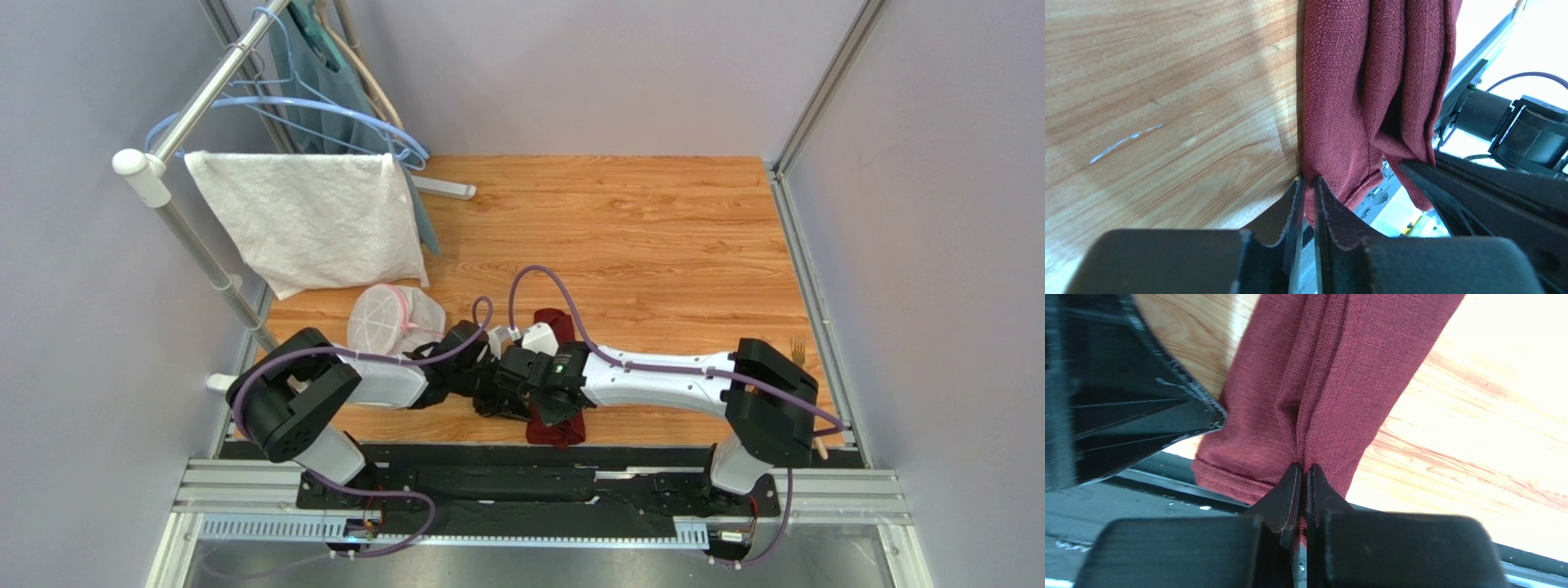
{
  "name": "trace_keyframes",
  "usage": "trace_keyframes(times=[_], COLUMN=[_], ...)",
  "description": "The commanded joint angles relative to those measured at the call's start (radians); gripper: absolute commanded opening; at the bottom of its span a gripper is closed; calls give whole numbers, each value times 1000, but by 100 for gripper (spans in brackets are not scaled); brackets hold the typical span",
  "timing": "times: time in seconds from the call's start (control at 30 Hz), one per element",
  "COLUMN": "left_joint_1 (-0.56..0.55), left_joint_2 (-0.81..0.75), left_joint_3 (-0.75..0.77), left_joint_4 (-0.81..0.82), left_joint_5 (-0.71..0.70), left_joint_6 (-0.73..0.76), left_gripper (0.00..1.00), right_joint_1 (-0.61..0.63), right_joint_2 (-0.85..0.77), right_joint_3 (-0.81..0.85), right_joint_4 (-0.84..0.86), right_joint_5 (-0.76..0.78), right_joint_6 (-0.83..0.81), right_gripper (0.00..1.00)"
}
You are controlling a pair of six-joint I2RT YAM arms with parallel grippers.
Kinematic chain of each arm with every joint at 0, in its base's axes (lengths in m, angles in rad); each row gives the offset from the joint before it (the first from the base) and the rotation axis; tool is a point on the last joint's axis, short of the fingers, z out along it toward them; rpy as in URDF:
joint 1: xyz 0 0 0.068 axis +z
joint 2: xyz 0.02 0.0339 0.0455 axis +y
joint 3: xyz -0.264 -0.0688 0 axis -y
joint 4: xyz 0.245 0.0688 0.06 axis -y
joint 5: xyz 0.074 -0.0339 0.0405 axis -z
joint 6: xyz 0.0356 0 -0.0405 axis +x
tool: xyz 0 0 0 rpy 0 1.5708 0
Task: Fold the napkin into a case and place the utensils inside
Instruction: Smooth out the smaller rectangle-folded napkin at the center of the board.
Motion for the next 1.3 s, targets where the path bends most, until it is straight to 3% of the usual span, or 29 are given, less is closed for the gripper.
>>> trace_keyframes(times=[0.0,0.23,0.63,0.73,0.87,1.07,1.17,1.27], left_joint_1=[-12,-32,-53,-53,-53,20,69,74], left_joint_2=[13,16,-21,-74,-176,-355,-317,-150], left_joint_3=[-4,-10,-24,-21,8,105,131,226], left_joint_4=[58,83,65,-1,-174,-374,-257,-189], left_joint_5=[-10,-18,-52,-78,-128,-210,-153,-81], left_joint_6=[-15,-32,-35,2,65,174,171,197], left_gripper=[11,2,0,4,18,15,12,5], right_joint_1=[7,1,-56,-83,-114,-123,-137,-146], right_joint_2=[-3,-6,-27,-77,-124,-173,-195,-213], right_joint_3=[52,44,-114,-206,-292,-356,-389,-413], right_joint_4=[53,129,320,388,552,624,650,666], right_joint_5=[-29,-94,-183,-206,-278,-299,-338,-338], right_joint_6=[22,54,94,86,52,42,54,60], right_gripper=[0,0,0,4,16,22,22,23])
